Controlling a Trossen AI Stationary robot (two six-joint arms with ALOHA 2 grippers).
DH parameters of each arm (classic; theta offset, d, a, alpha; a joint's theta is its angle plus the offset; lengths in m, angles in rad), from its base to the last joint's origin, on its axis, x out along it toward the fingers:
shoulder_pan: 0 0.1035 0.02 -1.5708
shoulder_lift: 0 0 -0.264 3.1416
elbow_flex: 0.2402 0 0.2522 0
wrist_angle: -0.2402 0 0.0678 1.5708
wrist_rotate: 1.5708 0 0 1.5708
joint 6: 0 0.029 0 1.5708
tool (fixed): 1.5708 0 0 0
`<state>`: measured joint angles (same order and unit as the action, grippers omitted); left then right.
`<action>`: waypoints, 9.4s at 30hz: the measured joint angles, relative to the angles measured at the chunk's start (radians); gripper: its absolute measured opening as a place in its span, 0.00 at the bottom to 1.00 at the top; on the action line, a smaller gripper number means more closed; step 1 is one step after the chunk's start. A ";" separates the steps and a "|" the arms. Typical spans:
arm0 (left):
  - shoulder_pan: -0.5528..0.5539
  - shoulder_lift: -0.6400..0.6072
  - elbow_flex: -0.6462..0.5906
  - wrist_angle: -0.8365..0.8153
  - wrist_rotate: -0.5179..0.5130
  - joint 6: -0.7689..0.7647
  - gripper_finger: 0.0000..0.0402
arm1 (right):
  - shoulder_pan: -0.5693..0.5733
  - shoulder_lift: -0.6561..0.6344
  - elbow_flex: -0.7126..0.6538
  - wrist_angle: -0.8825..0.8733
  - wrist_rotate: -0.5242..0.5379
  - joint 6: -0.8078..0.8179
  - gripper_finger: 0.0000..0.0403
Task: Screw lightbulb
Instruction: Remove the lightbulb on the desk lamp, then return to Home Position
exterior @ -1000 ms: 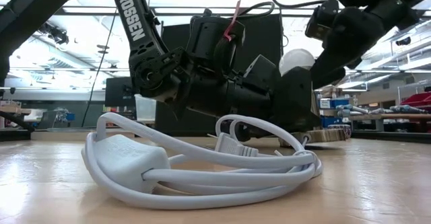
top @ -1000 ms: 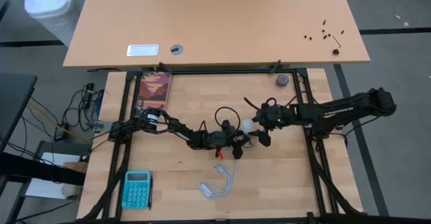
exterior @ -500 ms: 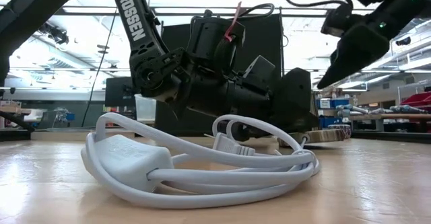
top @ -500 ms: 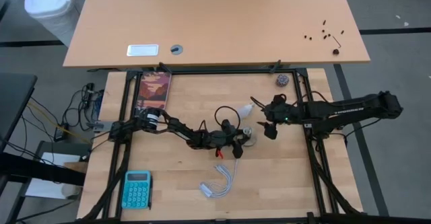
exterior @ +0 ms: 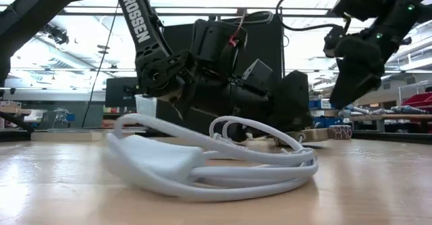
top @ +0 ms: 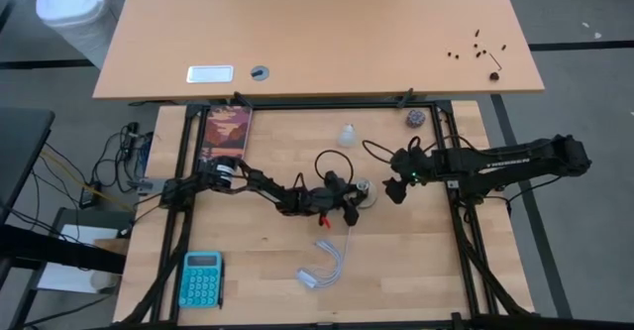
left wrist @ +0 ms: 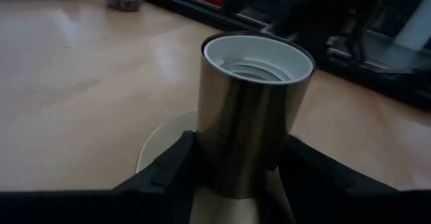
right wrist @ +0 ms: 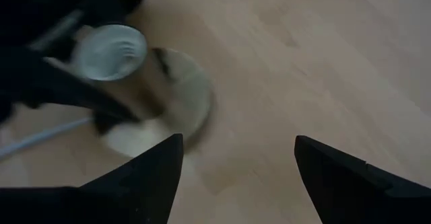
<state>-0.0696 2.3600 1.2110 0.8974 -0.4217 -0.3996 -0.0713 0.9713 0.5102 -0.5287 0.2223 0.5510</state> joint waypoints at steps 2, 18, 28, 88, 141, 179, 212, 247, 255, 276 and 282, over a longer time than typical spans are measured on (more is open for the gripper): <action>0.006 -0.002 0.001 -0.023 -0.006 0.001 0.47 | 0.000 0.005 0.000 0.034 -0.025 0.000 0.73; 0.012 0.006 -0.005 0.045 0.054 0.262 0.64 | 0.000 0.002 0.000 0.057 -0.225 0.007 0.73; 0.028 -0.041 -0.009 -0.049 0.035 0.261 0.77 | 0.000 -0.050 0.000 0.051 -0.250 0.019 0.73; -0.062 -1.408 -0.365 -1.248 0.259 0.165 0.60 | 0.395 -0.007 0.484 -0.033 0.378 0.079 0.73; -0.053 -1.696 -0.839 -0.640 0.117 -0.024 0.60 | 0.395 -0.005 0.474 0.134 0.220 0.074 0.73; -0.053 -1.960 -1.202 -0.847 0.119 -0.026 0.60 | 0.395 -0.005 0.475 0.200 0.220 0.075 0.73; -0.053 -2.360 -1.203 -0.818 0.124 -0.024 0.60 | 0.395 -0.005 0.475 0.222 0.220 0.075 0.73; -0.053 -2.358 -1.204 -0.814 0.124 -0.024 0.60 | 0.390 -0.006 0.358 0.302 0.214 0.079 0.72; -0.053 -2.358 -1.204 -0.814 0.124 -0.024 0.60 | 0.390 -0.009 0.229 0.507 0.190 0.047 0.73; -0.053 -2.358 -1.204 -0.814 0.124 -0.025 0.60 | 0.398 -0.434 -0.242 1.206 0.174 -0.394 0.73; -0.053 -2.358 -1.204 -0.814 0.124 -0.024 0.60 | 0.398 -0.491 -0.313 1.206 0.122 -0.579 0.72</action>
<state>-0.1226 0.0017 0.0074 0.0837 -0.2977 -0.4240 0.3271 0.4800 0.1973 0.6770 0.3443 -0.0276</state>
